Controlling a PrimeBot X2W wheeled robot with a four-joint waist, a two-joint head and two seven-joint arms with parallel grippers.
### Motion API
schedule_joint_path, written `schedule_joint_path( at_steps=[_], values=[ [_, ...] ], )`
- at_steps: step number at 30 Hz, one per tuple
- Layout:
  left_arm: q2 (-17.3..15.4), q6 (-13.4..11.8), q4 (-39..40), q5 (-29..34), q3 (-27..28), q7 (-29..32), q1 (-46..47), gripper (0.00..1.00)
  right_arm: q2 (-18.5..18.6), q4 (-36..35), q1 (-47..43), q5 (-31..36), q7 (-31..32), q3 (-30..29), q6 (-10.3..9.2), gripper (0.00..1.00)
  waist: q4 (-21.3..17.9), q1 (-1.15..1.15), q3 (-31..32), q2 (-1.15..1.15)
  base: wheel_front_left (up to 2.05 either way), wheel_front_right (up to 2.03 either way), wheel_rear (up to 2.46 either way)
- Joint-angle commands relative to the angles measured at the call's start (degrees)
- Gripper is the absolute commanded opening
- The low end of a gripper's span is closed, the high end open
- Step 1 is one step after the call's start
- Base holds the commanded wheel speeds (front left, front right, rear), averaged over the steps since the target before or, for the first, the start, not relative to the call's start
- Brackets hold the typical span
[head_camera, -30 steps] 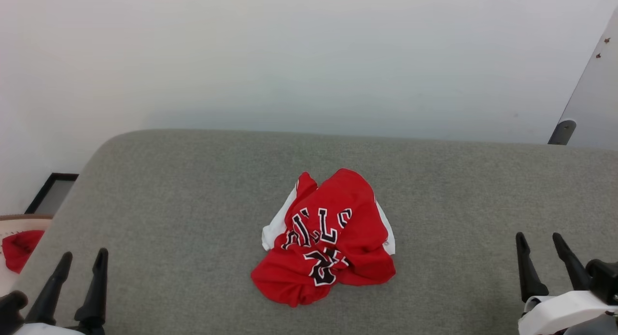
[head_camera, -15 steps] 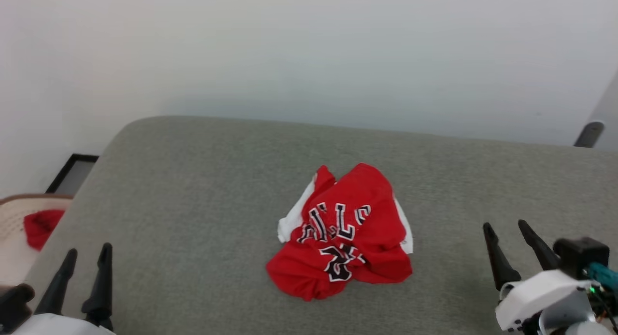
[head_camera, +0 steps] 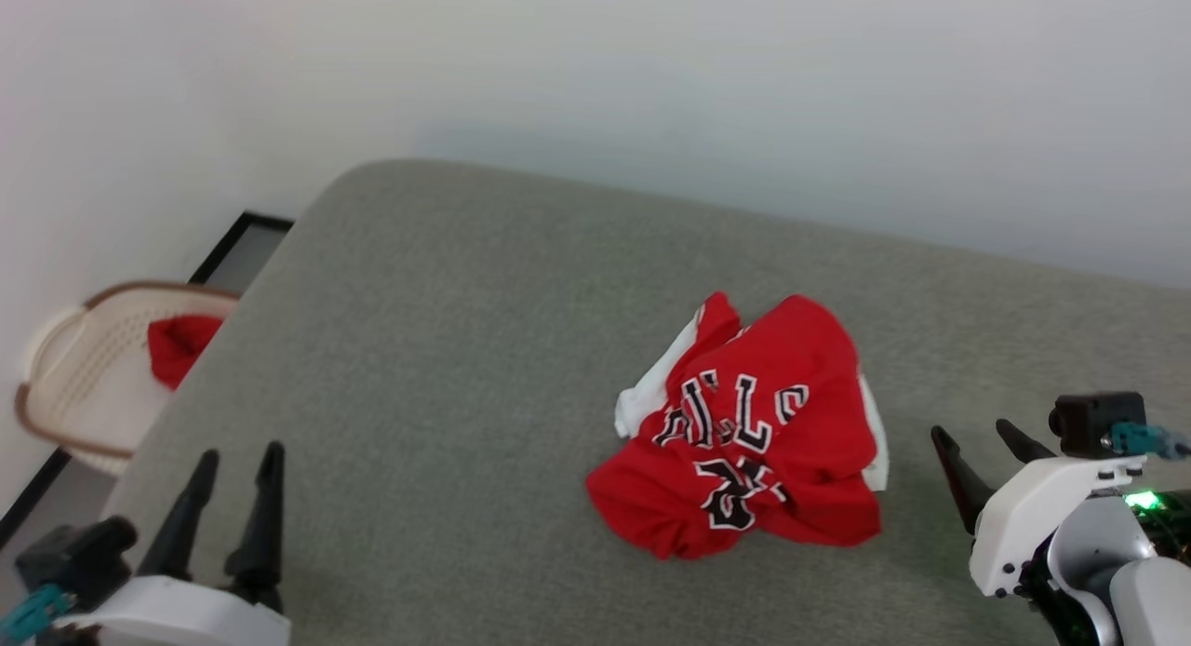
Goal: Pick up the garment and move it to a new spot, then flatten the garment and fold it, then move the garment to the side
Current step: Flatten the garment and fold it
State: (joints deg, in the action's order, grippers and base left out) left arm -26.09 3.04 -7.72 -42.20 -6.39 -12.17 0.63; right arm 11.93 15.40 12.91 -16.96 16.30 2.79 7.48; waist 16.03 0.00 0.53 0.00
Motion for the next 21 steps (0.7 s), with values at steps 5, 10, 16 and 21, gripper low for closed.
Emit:
schedule_joint_path(
  at_steps=[5,10,16,21],
  values=[
    [1.8,0.4,-0.6,0.6,-0.8,-1.0,1.8,1.0,1.1,0.3,2.0,0.5,4.6,-0.2,0.02,1.0,3.9,0.0,-4.7,0.0,0.0,0.0,0.0],
    [3.9,1.1,-1.7,0.5,-1.3,-1.9,3.6,1.0,2.1,0.2,3.2,0.3,8.8,-0.4,0.02,1.0,5.7,0.0,-7.6,0.0,0.0,0.0,0.0],
    [6.0,2.1,-3.7,0.6,-2.0,-2.5,6.0,1.0,3.3,1.1,4.9,-0.4,12.9,0.2,0.02,1.0,7.6,0.0,-10.6,0.0,0.0,0.0,0.0],
    [7.1,3.0,-5.4,0.6,-2.0,-2.8,7.6,1.0,4.1,3.4,6.7,-1.0,15.0,1.9,0.02,1.0,8.4,0.0,-12.1,0.0,0.0,0.0,0.0]
  ],
)
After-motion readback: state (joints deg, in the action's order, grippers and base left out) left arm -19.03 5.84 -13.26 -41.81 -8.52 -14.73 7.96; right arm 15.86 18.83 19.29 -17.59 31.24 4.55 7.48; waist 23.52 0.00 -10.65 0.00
